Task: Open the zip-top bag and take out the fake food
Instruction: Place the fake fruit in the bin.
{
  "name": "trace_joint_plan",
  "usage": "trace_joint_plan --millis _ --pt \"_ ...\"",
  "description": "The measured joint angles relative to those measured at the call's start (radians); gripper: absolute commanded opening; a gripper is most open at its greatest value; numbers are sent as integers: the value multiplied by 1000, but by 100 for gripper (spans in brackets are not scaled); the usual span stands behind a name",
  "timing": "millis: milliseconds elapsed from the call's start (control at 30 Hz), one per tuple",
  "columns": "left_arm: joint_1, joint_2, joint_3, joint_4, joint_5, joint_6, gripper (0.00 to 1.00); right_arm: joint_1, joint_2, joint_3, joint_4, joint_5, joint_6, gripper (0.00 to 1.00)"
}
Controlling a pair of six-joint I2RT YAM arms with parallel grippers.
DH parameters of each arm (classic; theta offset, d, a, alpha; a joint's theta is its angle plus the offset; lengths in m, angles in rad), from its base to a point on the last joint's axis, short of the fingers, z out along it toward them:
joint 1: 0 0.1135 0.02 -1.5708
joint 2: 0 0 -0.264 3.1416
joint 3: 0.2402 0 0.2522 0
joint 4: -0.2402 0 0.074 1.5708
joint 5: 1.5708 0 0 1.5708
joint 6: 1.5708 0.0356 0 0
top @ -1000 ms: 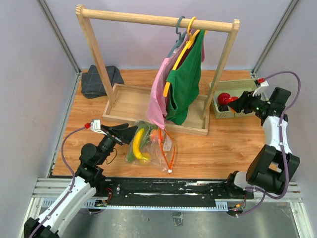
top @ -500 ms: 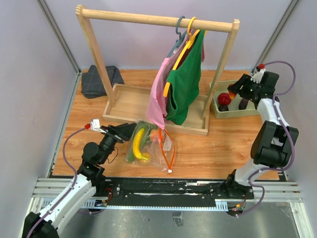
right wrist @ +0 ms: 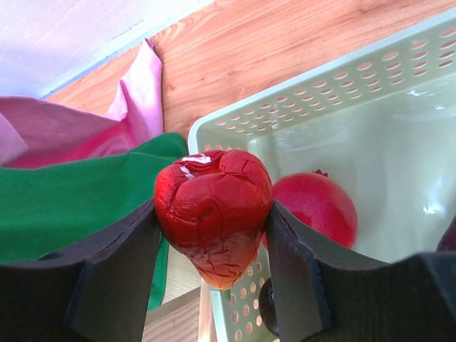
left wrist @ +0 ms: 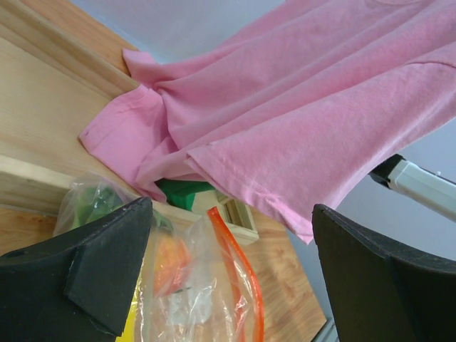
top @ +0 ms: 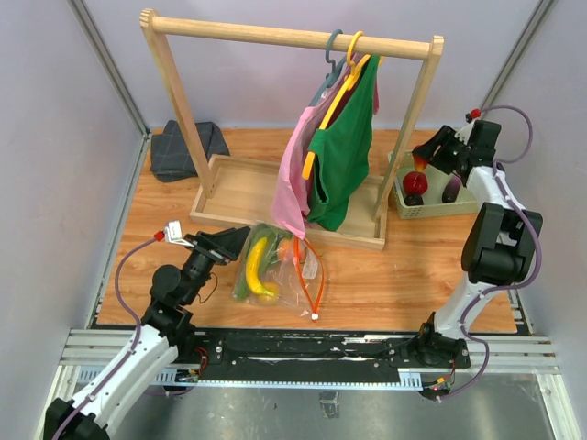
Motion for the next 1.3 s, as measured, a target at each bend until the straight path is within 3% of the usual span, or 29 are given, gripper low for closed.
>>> trace_joint_plan --millis 133,433,733,933,1100,1300 --pt "0 -9 -3 -12 -7 -5 97 2 25 19 -1 -2 8 58" --pt "0 -14 -15 -42 -19 -11 97 26 107 117 -45 -7 11 84" --pt "0 -31 -15 -77 -23 -11 97 34 107 124 -71 -14 -43 84" --pt "0 -33 -6 -125 -16 -2 96 33 -59 2 -67 -58 -159 84" --pt "0 -33 42 -192 -3 35 96 8 -241 -134 -40 -198 -258 84" --pt "0 -19 97 -263 12 88 96 -79 -343 -227 -66 -418 -385 83"
